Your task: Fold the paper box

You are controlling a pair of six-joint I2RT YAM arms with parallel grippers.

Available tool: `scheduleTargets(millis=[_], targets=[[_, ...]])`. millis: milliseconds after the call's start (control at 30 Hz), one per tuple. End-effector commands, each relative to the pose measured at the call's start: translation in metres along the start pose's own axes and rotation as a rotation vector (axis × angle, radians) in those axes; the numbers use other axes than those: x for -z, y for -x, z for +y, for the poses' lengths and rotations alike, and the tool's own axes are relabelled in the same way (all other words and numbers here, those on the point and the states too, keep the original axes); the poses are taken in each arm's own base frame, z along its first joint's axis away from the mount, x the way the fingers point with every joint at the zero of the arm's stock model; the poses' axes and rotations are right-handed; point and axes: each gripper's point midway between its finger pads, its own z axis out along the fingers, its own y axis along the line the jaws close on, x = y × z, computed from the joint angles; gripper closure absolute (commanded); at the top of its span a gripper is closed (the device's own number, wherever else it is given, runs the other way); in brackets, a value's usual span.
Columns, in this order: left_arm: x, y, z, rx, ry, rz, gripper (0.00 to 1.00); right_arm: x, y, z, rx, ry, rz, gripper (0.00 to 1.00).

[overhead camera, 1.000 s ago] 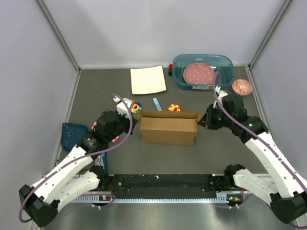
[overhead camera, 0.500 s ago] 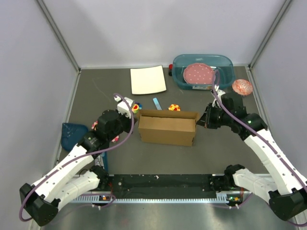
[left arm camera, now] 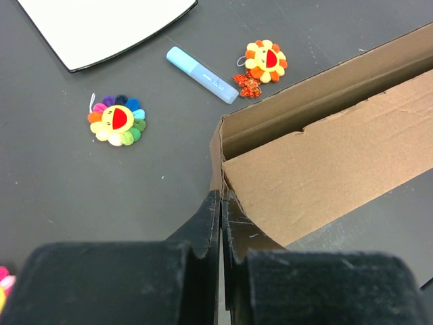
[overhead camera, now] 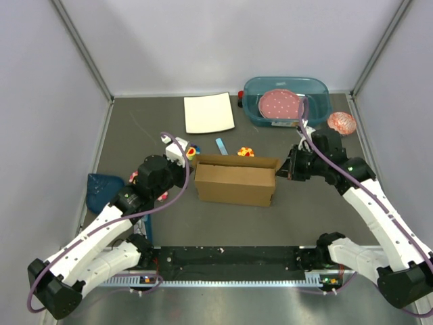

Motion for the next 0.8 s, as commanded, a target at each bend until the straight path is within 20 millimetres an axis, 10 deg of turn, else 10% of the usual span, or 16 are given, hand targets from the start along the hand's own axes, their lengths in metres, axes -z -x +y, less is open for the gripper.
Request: scheduleTargets(millis=[0,767], targets=[[0.0,0.006,-0.007,0.002,-0.032,0.0,1.0,0.006,0.012,0.022,-0.004,0.085,-0.016,1.0],[-0.001,0.009,-0.009,0.04,-0.038,-0.009,1.0,-0.011,-0.017,-0.023,0.039,-0.023,-0.042,1.0]])
